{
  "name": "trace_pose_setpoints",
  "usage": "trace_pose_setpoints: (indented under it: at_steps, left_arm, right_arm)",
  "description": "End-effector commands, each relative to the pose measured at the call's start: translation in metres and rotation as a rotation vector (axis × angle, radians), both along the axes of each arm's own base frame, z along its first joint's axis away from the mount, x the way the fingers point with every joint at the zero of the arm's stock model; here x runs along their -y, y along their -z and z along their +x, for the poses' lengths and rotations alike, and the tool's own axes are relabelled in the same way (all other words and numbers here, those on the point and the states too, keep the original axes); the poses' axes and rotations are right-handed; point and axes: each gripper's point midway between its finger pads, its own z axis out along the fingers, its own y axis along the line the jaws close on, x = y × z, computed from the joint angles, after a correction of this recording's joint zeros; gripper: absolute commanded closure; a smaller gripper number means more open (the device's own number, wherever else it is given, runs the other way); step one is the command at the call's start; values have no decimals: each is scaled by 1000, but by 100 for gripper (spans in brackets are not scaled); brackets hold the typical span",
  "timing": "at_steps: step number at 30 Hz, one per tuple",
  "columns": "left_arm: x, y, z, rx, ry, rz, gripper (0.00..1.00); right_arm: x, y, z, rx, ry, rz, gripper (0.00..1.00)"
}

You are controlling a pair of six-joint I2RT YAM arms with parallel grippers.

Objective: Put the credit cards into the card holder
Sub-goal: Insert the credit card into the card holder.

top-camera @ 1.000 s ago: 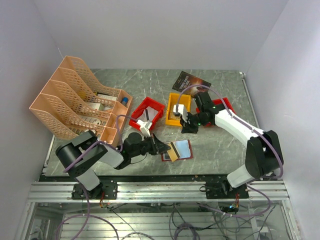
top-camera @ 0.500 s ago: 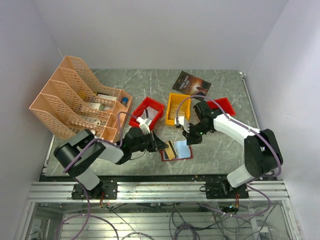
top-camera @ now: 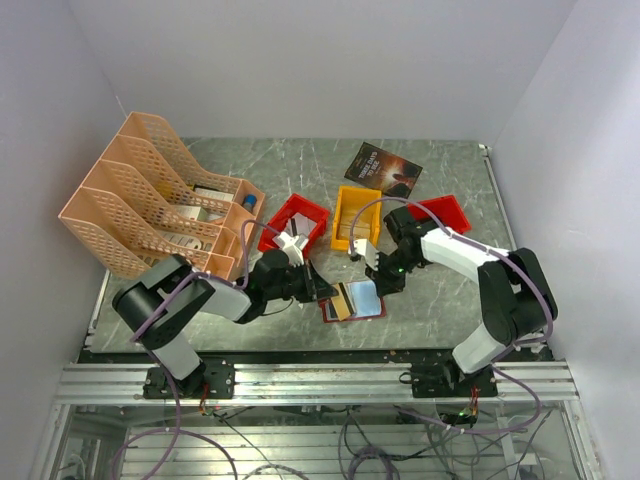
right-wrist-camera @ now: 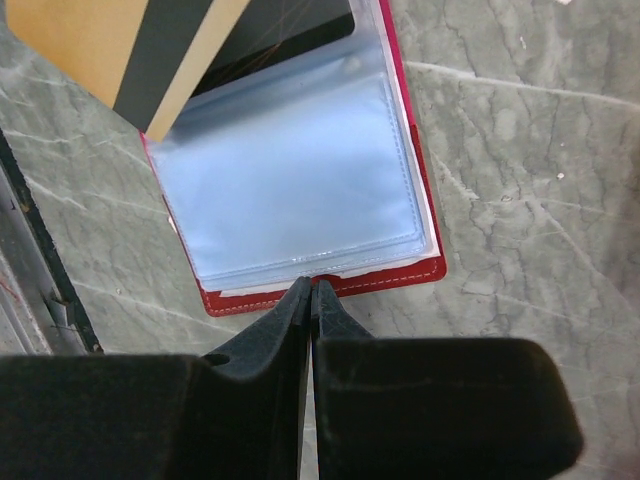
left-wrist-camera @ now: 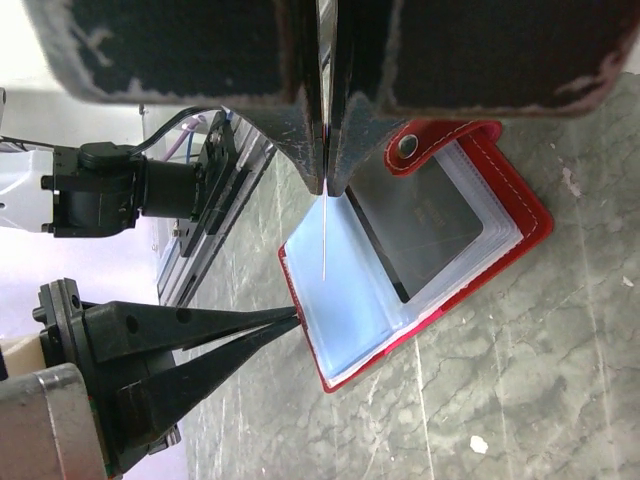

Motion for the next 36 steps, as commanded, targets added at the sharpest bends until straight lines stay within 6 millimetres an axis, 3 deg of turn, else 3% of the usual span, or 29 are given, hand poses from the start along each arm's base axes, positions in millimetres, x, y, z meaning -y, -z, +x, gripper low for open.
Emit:
trace_pose_setpoints:
  at_steps: [1,23,36]
  left_arm:
    - [4,-4,4,12,19,-12,93]
    - [8,7,3,-17,17,-65,93]
    - [-2,28,4,-68,-13,53,93]
  right_arm:
    - [3,7,2,-7,23,-33,96]
    - [11,22,-1,-52,42,-91,95]
    - [10,20,0,-45,47,-88,95]
